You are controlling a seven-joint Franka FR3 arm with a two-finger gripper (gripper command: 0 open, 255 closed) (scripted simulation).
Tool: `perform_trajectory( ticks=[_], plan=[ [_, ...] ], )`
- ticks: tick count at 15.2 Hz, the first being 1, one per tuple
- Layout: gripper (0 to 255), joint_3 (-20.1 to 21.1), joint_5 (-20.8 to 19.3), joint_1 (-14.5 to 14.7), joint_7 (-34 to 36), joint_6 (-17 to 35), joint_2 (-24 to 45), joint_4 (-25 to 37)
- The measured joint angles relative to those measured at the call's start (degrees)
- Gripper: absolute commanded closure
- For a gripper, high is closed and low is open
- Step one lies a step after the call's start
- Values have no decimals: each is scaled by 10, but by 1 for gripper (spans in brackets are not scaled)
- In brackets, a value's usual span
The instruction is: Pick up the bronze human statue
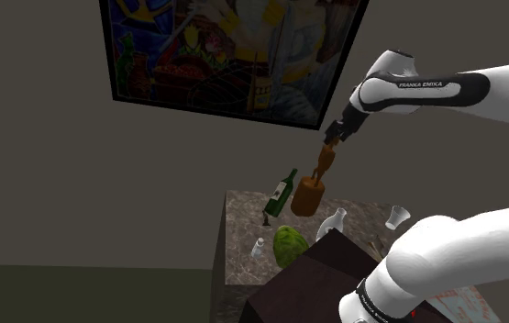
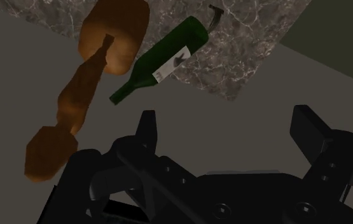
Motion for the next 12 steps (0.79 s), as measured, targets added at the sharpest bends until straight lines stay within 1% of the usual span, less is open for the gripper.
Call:
perform_trajectory(
  ticks=[3,6,9,10,12],
  plan=[
    [0,-41,13,3,-28,58,55,11],
    [0,-79,40,14,-58,109,113,28],
    [0,-122,84,28,-104,150,171,51],
    [0,-137,105,33,-123,160,191,63],
    [0,-165,157,46,-166,184,239,83]
  ],
)
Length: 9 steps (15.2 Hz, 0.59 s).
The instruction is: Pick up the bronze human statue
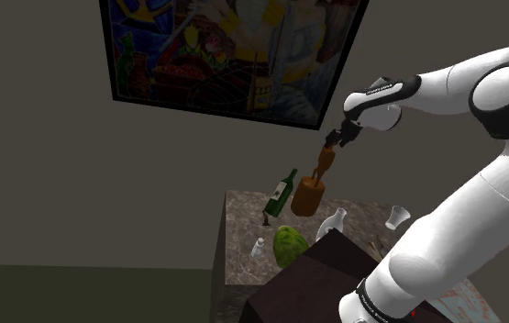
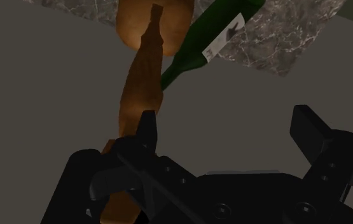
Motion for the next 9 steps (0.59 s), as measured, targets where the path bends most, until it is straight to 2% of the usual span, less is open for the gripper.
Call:
perform_trajectory(
  ticks=[3,6,7,9],
  plan=[
    [0,-31,111,7,-88,24,82,39],
    [0,-28,219,-14,-162,24,159,90],
    [0,-23,246,-25,-184,27,177,98],
    [0,-16,275,-37,-209,34,194,101]
  ],
)
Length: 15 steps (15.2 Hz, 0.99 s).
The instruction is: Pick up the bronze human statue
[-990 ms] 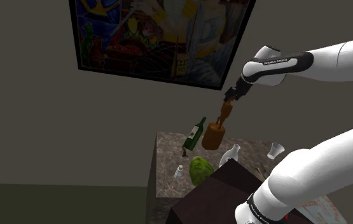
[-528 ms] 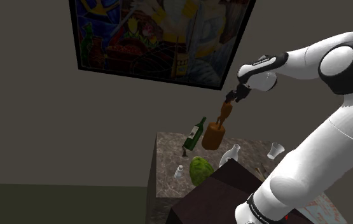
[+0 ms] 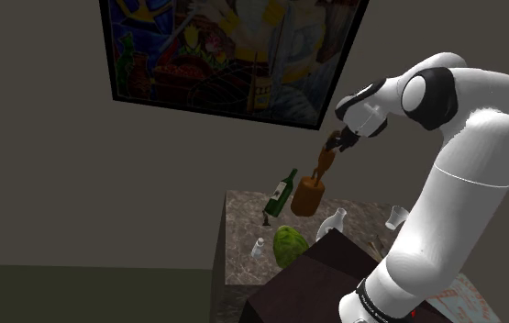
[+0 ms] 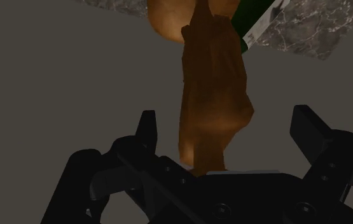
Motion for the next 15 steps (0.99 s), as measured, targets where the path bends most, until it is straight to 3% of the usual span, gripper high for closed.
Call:
perform_trajectory(
  ticks=[6,7,15],
  plan=[
    [0,23,55,-18,-42,23,33,-2],
    [255,24,57,-19,-43,23,34,-2],
    [255,24,59,-20,-46,24,36,-1]
  ],
)
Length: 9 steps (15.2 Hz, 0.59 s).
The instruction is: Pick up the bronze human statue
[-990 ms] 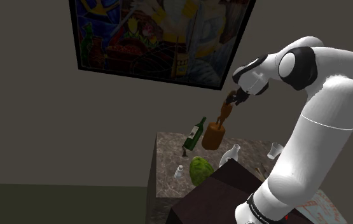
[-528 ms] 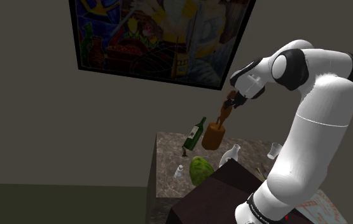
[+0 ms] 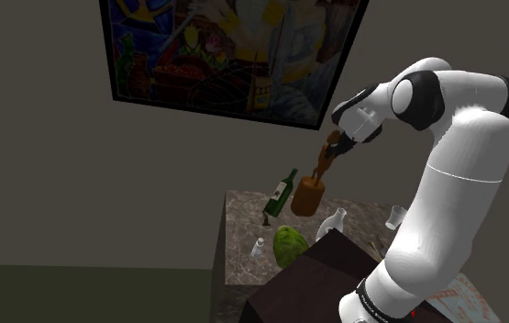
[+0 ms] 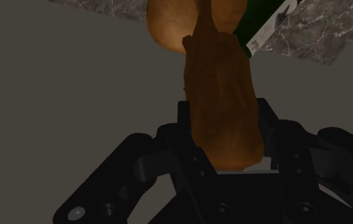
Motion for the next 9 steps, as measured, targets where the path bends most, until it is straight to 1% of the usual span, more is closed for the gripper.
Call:
perform_trajectory(
  ticks=[3,9],
  plan=[
    [255,-2,-5,3,5,-2,-3,-1],
    [255,-24,-55,18,43,-28,-32,5]
  ],
)
